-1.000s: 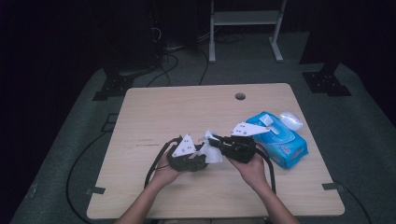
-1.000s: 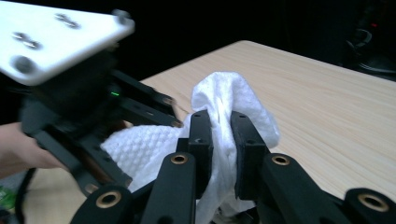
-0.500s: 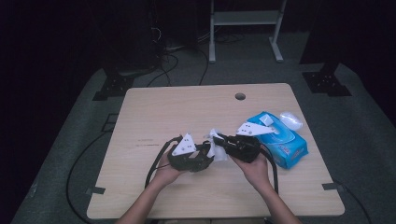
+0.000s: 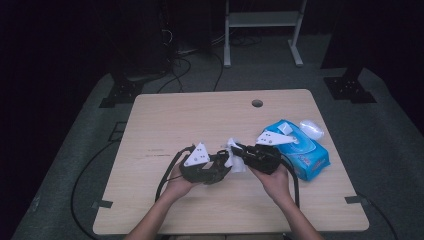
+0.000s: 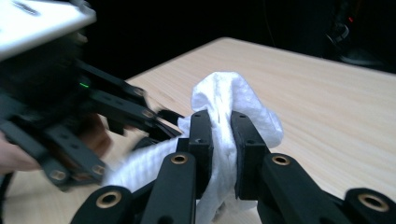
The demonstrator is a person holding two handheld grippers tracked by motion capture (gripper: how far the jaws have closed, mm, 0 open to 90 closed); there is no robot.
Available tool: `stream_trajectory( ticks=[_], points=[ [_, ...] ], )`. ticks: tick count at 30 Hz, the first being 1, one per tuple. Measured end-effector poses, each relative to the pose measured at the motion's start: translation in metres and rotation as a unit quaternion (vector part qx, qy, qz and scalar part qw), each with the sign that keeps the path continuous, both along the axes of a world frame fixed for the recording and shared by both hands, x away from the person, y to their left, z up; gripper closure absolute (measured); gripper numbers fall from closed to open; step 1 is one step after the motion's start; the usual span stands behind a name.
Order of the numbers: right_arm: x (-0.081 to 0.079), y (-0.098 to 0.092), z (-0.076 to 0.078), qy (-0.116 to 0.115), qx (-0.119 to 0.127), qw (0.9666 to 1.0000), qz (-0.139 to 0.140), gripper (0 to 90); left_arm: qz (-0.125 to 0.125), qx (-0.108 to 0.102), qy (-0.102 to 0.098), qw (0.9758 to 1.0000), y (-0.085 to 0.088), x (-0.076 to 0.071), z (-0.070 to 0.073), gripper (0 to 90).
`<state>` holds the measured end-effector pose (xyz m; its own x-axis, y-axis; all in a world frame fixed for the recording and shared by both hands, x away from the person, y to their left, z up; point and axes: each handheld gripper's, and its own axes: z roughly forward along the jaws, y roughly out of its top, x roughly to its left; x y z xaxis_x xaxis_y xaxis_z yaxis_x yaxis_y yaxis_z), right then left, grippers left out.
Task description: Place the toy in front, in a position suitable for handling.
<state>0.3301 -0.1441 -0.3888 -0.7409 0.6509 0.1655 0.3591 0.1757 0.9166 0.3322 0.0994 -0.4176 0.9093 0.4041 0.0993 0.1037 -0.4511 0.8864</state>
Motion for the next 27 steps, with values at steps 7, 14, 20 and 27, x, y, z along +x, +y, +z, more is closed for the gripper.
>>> stream_trajectory(
  ticks=[7, 14, 20, 27],
  points=[
    [0.0, -0.001, -0.001, 0.008, 0.007, 0.9999, -0.001, 79.6, -0.001, -0.002, 0.001, 1.0, -0.001, 0.002, -0.001, 58.6],
    [-0.009, 0.015, 0.012, -0.016, 0.011, 0.9992, 0.034, 79.6, -0.005, 0.002, -0.002, 1.0, -0.004, -0.001, 0.0, 58.6],
    [0.0, 0.001, 0.003, -0.002, 0.007, 1.0, 0.004, 79.6, 0.0, 0.002, -0.001, 1.0, -0.001, 0.0, 0.0, 58.6],
    [-0.006, 0.008, 0.009, -0.007, 0.012, 0.9997, 0.018, 79.8, -0.003, 0.004, -0.004, 1.0, -0.005, 0.0, 0.0, 58.6]
  ],
)
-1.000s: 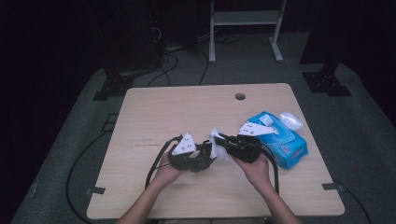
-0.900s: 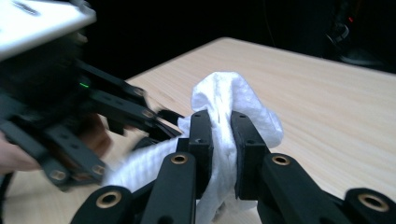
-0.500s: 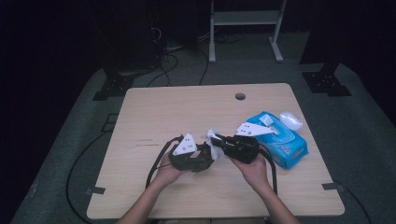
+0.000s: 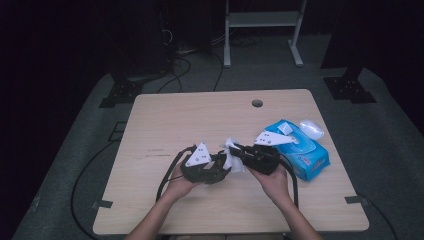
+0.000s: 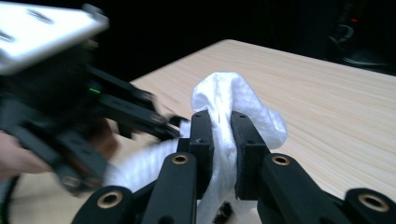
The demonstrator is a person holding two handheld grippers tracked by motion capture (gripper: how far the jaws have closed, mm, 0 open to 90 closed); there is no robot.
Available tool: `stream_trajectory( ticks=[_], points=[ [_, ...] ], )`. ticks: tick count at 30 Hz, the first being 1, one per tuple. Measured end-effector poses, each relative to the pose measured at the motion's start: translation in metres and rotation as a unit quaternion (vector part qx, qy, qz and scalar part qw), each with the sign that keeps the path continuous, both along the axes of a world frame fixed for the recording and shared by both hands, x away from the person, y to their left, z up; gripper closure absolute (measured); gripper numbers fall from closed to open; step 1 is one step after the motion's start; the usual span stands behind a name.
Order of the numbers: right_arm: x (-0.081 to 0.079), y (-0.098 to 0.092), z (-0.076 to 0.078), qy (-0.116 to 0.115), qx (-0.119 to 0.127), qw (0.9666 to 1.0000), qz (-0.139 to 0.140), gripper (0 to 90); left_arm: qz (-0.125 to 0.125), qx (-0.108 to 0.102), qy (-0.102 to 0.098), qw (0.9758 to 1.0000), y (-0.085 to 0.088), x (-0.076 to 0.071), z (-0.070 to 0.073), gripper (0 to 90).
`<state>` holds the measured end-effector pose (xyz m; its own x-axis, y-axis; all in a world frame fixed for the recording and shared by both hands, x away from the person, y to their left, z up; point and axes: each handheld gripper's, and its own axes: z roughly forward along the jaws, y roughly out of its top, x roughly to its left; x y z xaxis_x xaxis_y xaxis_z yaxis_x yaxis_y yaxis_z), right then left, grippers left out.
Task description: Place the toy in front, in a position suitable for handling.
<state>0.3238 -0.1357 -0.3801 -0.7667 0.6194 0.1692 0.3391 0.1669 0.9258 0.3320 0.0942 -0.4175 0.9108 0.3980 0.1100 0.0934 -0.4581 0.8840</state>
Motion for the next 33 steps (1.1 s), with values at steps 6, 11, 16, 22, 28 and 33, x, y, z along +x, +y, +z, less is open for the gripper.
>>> stream_trajectory(
  ticks=[6, 11, 16, 22, 28, 33],
  points=[
    [-0.01, 0.021, 0.01, -0.03, -0.024, 0.9989, 0.028, 79.6, -0.004, 0.002, -0.001, 1.0, -0.002, -0.003, 0.0, 58.6],
    [-0.001, 0.003, 0.002, -0.01, -0.018, 0.9998, -0.002, 79.7, 0.004, -0.003, 0.001, 1.0, 0.003, -0.001, 0.0, 58.6],
    [0.006, -0.01, -0.01, 0.011, -0.018, 0.9996, -0.02, 79.7, 0.005, -0.004, 0.001, 1.0, 0.003, 0.0, 0.0, 58.6],
    [-0.001, -0.002, 0.0, -0.002, -0.006, 1.0, -0.001, 79.7, 0.004, -0.006, 0.002, 1.0, 0.002, 0.0, 0.0, 58.6],
    [0.004, -0.007, -0.006, 0.006, -0.007, 0.9999, -0.01, 79.6, 0.006, -0.007, 0.003, 1.0, 0.005, 0.0, 0.0, 58.6],
    [0.015, -0.019, -0.026, 0.043, -0.011, 0.9985, -0.03, 79.6, 0.008, -0.005, 0.003, 1.0, 0.007, 0.002, 0.0, 58.6]
  ],
)
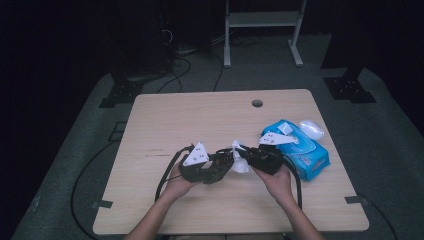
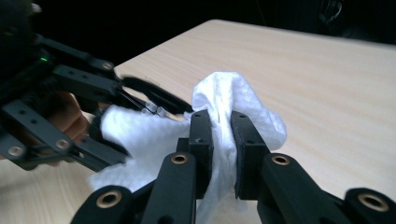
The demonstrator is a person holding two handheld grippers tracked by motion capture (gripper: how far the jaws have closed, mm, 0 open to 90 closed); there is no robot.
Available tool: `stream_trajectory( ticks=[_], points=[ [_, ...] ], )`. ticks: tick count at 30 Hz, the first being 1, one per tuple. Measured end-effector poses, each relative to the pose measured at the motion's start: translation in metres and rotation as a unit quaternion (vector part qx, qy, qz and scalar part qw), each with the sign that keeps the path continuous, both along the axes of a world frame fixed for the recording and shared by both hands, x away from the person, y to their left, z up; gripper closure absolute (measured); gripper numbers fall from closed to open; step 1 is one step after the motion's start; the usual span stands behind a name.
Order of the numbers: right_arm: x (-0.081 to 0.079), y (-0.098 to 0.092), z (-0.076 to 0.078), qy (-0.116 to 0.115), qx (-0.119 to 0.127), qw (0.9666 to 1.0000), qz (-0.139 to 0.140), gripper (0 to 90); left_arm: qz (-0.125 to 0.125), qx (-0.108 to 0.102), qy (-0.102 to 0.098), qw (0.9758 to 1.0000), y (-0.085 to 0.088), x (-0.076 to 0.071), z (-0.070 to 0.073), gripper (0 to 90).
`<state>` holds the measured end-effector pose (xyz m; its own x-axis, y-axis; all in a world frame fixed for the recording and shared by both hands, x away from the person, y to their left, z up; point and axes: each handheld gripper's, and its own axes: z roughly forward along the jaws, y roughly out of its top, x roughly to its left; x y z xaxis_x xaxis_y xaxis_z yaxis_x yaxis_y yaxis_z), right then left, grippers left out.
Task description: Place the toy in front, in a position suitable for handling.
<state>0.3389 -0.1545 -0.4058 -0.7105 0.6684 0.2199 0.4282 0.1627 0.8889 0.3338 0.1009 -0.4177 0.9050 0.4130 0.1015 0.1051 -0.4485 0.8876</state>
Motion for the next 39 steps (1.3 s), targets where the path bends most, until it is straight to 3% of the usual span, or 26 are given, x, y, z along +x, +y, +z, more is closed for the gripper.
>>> stream_trajectory(
  ticks=[5, 11, 18, 22, 25, 30, 33, 39],
  points=[
    [0.002, -0.001, -0.002, 0.006, 0.007, 1.0, 0.0, 79.6, 0.0, 0.001, 0.0, 1.0, -0.001, 0.0, 0.0, 58.6],
    [0.004, -0.005, -0.003, 0.023, 0.031, 0.9992, 0.003, 79.8, -0.001, -0.005, 0.0, 1.0, -0.002, 0.0, 0.001, 58.6],
    [0.0, -0.004, 0.007, 0.019, 0.064, 0.9976, 0.018, 79.9, -0.007, -0.011, 0.0, 0.9999, -0.005, 0.001, 0.002, 58.5],
    [-0.004, 0.0, 0.015, 0.011, 0.063, 0.9974, 0.034, 79.9, -0.012, -0.029, 0.003, 0.9995, -0.01, 0.001, 0.006, 58.2],
    [-0.009, 0.004, 0.021, -0.008, 0.051, 0.9981, 0.033, 80.1, -0.012, -0.025, -0.009, 0.9996, -0.012, 0.0, 0.01, 58.2],
    [-0.008, 0.005, 0.021, -0.005, 0.055, 0.9977, 0.039, 80.0, -0.012, -0.029, -0.007, 0.9995, -0.008, -0.001, 0.01, 58.3],
    [-0.007, 0.002, 0.021, -0.008, 0.056, 0.998, 0.029, 79.9, -0.009, -0.031, -0.005, 0.9995, -0.004, -0.001, 0.009, 58.4],
    [-0.003, -0.002, 0.013, 0.011, 0.057, 0.9982, 0.014, 79.8, -0.004, -0.044, 0.002, 0.999, 0.011, -0.003, 0.007, 58.3]
  ],
)
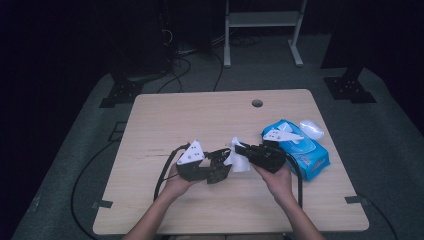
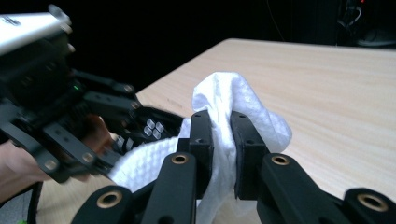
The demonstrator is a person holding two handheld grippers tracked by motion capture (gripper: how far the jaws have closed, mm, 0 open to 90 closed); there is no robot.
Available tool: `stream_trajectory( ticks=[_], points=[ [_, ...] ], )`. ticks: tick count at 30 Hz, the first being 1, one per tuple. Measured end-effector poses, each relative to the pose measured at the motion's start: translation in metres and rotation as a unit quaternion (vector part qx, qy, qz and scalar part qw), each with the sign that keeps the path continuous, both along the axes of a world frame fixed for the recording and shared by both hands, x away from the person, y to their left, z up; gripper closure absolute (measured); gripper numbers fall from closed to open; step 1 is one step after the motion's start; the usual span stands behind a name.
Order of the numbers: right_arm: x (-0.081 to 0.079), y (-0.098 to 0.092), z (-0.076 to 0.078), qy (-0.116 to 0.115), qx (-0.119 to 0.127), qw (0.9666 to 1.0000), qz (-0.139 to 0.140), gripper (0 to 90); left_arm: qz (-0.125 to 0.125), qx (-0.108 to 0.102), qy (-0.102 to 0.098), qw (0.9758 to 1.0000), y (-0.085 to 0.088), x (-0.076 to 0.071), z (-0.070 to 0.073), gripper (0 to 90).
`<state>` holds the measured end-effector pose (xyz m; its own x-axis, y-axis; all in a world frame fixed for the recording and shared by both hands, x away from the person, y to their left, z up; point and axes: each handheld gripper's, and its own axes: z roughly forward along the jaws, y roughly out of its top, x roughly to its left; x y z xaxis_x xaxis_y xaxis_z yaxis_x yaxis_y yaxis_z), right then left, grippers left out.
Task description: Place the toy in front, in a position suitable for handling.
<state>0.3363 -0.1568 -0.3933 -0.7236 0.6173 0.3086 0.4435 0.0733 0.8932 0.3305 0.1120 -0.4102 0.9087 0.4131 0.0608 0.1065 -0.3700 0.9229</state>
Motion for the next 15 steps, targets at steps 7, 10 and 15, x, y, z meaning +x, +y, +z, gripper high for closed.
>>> stream_trajectory(
  ticks=[7, 10, 15],
  points=[
    [0.003, 0.021, -0.018, 0.029, -0.021, 0.999, 0.026, 79.8, 0.001, 0.011, 0.021, 0.9997, 0.017, -0.004, -0.006, 57.6],
    [0.006, 0.026, -0.024, 0.052, -0.013, 0.9978, 0.038, 79.8, 0.002, 0.022, 0.021, 0.9996, 0.02, -0.005, -0.008, 57.8],
    [0.01, 0.022, -0.036, 0.079, -0.004, 0.9963, 0.034, 79.8, 0.008, 0.025, 0.014, 0.9996, 0.018, -0.005, -0.007, 58.2]
  ],
)
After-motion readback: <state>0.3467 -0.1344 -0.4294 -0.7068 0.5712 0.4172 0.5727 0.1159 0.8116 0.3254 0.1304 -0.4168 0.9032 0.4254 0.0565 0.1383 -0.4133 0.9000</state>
